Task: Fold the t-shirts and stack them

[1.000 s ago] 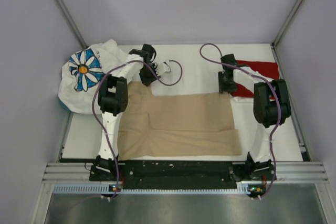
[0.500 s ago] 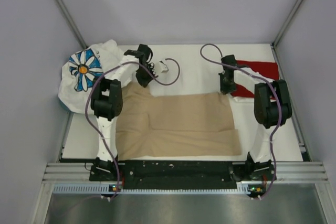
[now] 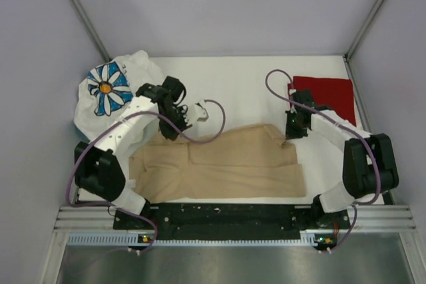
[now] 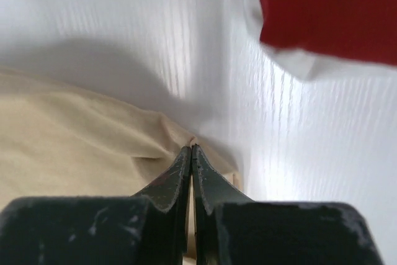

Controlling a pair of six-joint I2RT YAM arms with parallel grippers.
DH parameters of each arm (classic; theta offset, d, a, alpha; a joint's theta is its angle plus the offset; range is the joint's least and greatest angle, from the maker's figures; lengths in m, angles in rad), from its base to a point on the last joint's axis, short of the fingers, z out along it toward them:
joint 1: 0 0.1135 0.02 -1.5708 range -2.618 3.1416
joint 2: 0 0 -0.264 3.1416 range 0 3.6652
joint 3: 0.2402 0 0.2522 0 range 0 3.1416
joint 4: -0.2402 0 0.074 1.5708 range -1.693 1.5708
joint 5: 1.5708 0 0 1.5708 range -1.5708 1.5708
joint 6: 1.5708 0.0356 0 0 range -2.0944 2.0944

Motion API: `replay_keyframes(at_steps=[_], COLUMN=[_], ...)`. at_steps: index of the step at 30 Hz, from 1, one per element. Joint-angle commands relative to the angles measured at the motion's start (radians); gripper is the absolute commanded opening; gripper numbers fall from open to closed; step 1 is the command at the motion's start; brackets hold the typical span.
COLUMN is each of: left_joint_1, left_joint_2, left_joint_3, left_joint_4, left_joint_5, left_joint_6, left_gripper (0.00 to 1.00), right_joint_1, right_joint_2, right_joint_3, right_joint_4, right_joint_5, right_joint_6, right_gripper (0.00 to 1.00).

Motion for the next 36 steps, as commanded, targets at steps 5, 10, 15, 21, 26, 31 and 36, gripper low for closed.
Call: replay_keyframes(at_steps=[5,10,15,21,26,31,36], left_joint_1=[-0.255,-0.337,-0.312,-0.188,-0.113,-0.11,-0.105], left_joint_2=[-0.121,-0.153,-0.115,0.086,0.282,0.305,0.313], left_joint_3=[-0.351,-0.371,-0.086,0.049,0.077,0.026,-0.037], left_joint_4=[-0.364,-0.367,-0.349,-0.099,-0.071,0.059,0.07], left_joint_5=[0.125,0.151,0.168,-0.017,-0.026,-0.01,-0.011], left_joint_6=[0.028,0.075,0.076,-0.07,-0.099,-0.122,-0.119], left_gripper=[0.16,0.36,0.45,0.48,0.47,0.45,0.37], right_joint_1=[-0.002,-0.002,-0.002,-0.004,-0.002,-0.004,-0.004], right_joint_2=[-0.184,-0.203,-0.217,-0.214,-0.205,-0.179,-0.174], right_joint_3=[-0.138,-0.139,-0.145,-0.156,-0.153,-0.145,-0.142], right_joint_4=[0.029,-0.014,-0.025,-0.025,-0.026,-0.026,-0.026], right_joint_5=[-0.157,-0.14,-0.131,-0.112,-0.102,-0.095,-0.086], right_joint_6=[0.062,0.063,0.063,0.063,0.063,0.06,0.059], right_gripper=[0.0,0.0,0.0,0.0,0.0,0.0,0.0])
